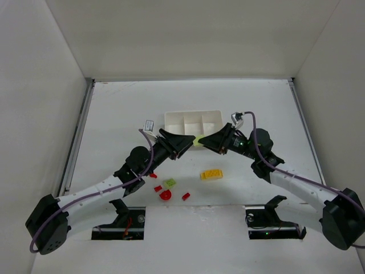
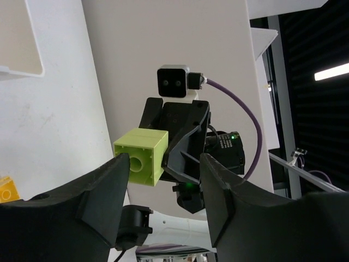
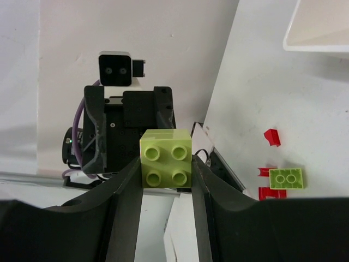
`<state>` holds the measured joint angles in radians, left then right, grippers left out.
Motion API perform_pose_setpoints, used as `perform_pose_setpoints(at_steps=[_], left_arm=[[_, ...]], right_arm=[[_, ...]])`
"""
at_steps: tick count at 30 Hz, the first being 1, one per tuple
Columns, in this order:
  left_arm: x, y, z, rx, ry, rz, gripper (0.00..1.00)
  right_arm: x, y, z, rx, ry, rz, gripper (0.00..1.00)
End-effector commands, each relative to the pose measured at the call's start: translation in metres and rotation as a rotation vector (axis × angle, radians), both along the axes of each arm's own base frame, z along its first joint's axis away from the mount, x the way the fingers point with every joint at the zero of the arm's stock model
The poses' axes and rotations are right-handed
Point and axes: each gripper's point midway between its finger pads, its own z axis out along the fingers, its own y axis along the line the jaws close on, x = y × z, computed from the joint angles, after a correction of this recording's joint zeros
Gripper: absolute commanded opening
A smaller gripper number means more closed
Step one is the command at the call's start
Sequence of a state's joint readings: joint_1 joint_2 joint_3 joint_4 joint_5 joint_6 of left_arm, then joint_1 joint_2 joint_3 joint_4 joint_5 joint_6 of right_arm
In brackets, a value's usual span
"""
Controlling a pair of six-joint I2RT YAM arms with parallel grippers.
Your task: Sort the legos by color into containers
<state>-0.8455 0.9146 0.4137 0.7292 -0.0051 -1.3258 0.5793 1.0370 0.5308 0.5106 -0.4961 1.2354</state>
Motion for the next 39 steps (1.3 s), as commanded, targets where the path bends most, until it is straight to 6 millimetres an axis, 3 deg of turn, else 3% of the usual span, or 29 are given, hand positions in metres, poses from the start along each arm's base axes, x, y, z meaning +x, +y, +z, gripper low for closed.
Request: perform_pose_setpoints(at_steps=[1,5,12,20,24,31,39], left_arm=[[0.000,-0.006,0.020,-0.047,-0.011,-0.010,0.50],[0.002,-0.002,0.021,-0.052,-0.029,-0.003,0.48],[0.004,0.000,0.022,-0.021,-0.054,-0.014,0.55],[0.009,0.009,0.012,0.039,-0.042,0.013,0.58],[0.008,0.005,0.012,0.039,-0.041,-0.002,0.60],[-0.004,0.003,0.037,-0.061,-0.108,-0.044,0.62],[-0.006,-0.008,0.030,-0.035,-0.094,-0.082,0.56]], right_arm=[[0.000,0.007,0.032,0.094,-0.067,0.019,0.32],[-0.004,0.009,0.038,0.147,-0.042,0.048,0.32],[-0.004,0.007,0.040,0.160,-0.036,0.045,0.32],[0.004,-0.010,0.042,0.119,-0.072,-0.028,0.32],[0.006,-0.006,0.044,0.116,-0.075,-0.025,0.32],[0.002,0.002,0.036,0.146,-0.040,0.000,0.32],[-0.004,0.016,0.037,0.160,-0.016,0.061,0.32]])
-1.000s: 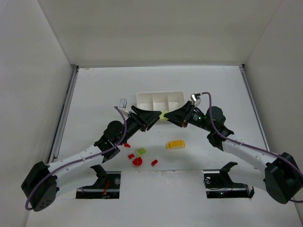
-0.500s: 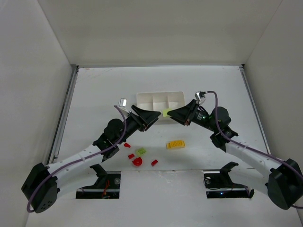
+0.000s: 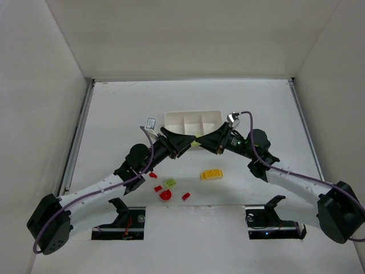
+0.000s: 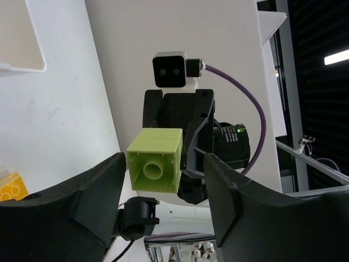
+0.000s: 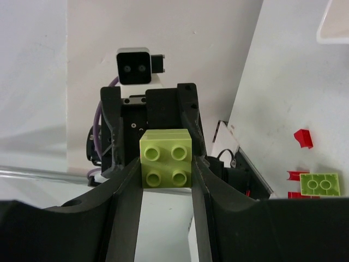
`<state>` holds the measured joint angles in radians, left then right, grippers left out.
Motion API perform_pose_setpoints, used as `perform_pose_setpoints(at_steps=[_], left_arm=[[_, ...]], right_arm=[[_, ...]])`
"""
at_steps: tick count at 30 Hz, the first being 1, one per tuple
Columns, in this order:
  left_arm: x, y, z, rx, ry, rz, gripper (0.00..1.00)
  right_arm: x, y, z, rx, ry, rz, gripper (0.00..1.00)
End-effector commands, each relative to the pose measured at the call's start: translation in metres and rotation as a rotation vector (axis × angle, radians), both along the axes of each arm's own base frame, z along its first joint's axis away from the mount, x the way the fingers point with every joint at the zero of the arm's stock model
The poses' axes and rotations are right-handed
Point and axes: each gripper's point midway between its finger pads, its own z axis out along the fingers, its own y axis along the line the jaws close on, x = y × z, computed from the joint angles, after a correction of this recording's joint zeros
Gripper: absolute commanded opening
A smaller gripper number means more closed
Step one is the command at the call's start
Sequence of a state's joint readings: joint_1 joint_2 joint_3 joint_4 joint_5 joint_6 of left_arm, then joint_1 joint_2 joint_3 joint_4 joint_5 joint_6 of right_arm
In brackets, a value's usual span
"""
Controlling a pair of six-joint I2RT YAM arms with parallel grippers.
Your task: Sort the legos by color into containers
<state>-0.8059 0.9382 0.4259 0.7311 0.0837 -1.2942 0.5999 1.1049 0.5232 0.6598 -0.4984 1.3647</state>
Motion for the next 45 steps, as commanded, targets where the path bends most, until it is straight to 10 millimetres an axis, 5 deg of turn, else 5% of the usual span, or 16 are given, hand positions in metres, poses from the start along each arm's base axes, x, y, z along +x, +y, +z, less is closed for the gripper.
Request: perform_pose_setpoints(at_steps=[1,8,23,45], left_arm=[[-0.006,-0.006,0.032,-0.069,-0.068,-0.038,0.55],[-0.003,0.002,0.032,-0.084,-0.070,-0.011,0.41],[0.000,0.007,0.028,-0.082,-0.059,0.009,0.44],[0.004,0.008,0.012,-0.014,-0.034,0.036,0.36]], right_arm=[[-0.006,0.007,0.025,0.063,-0.065,0.035,0.32],[-0.009,0.010,0.024,0.120,-0.038,0.060,0.32],[-0.007,0.007,0.019,0.109,-0.033,0.048,0.32],[0.001,0.001,0.012,0.024,-0.069,-0.020,0.32]])
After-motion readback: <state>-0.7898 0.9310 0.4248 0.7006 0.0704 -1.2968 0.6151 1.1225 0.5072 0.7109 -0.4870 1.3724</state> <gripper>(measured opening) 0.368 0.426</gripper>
